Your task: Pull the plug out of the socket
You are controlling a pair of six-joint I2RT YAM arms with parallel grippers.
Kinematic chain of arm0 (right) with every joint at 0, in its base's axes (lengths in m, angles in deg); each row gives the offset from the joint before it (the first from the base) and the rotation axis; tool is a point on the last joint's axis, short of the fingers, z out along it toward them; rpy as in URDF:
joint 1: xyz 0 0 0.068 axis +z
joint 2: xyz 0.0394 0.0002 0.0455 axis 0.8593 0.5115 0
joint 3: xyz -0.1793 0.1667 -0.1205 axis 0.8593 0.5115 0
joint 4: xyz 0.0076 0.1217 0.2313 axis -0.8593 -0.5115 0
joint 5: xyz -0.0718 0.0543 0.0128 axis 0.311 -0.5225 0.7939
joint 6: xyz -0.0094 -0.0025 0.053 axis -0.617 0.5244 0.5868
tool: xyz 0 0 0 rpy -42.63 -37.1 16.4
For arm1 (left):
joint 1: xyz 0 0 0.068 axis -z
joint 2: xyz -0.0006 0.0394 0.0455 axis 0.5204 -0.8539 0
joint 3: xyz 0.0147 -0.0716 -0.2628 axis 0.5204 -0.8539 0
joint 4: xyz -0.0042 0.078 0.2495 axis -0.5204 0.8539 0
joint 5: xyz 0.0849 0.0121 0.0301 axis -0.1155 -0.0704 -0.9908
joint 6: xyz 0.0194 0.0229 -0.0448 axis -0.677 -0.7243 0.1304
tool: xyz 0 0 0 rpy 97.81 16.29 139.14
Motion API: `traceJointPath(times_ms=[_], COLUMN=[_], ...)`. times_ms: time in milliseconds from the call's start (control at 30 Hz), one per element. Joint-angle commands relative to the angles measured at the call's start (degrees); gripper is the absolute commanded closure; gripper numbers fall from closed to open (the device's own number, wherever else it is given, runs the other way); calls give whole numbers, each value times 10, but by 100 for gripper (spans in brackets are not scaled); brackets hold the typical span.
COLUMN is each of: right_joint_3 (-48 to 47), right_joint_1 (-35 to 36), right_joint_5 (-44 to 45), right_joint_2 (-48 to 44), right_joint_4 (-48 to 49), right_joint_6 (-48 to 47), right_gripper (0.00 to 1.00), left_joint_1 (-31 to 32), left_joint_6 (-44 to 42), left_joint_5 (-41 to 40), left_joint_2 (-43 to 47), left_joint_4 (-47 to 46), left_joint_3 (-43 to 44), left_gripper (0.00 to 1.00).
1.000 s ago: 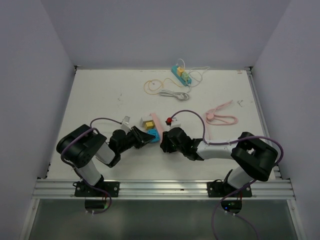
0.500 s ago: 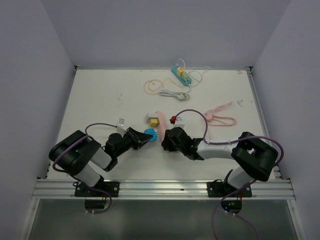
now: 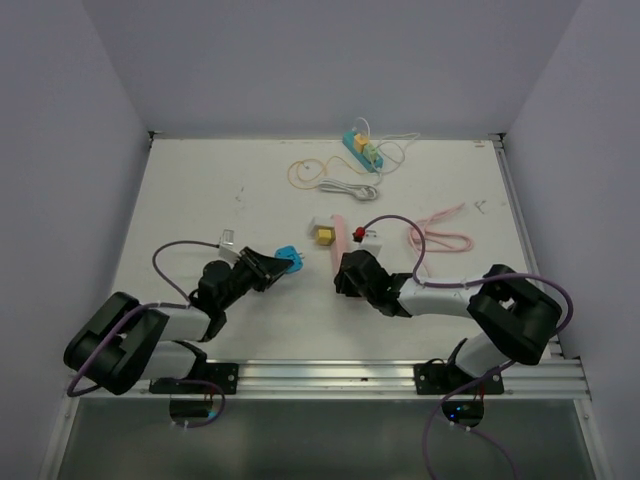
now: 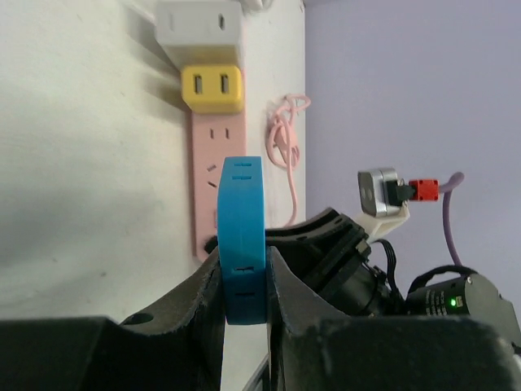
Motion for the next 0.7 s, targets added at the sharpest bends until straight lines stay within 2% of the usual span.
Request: traceJointPath(times_ms=[0,67,167,333,500,667], right_joint_3=[30,31,26,21,13,10], right_joint_1=[-19,-20,-20,-20,-20,-20], right_joint_5=[32,21,10,-9,-31,-44], right_joint_2=[-7,-9,-8,-14,-27,-33], right_joint_4=[-75,-68,-66,-59,-73,-75], right_joint_6=[-4,-14,-28,-55,-76,-90], right_gripper=[100,100,100,100,100,100], left_joint_1=[-83,-119,-171,-232,-276,-286], left_joint_6=[-60,-81,-129,-166,-170,-185], left_joint_5=[27,48,64,105,135,138], left_joint_2=[34,37,23,-66,-179,-237], left_joint_4=[74,106,145,144,113,121], left_joint_3=[14,32,78,142,205,253], left_gripper=[100,100,95,91,73,62])
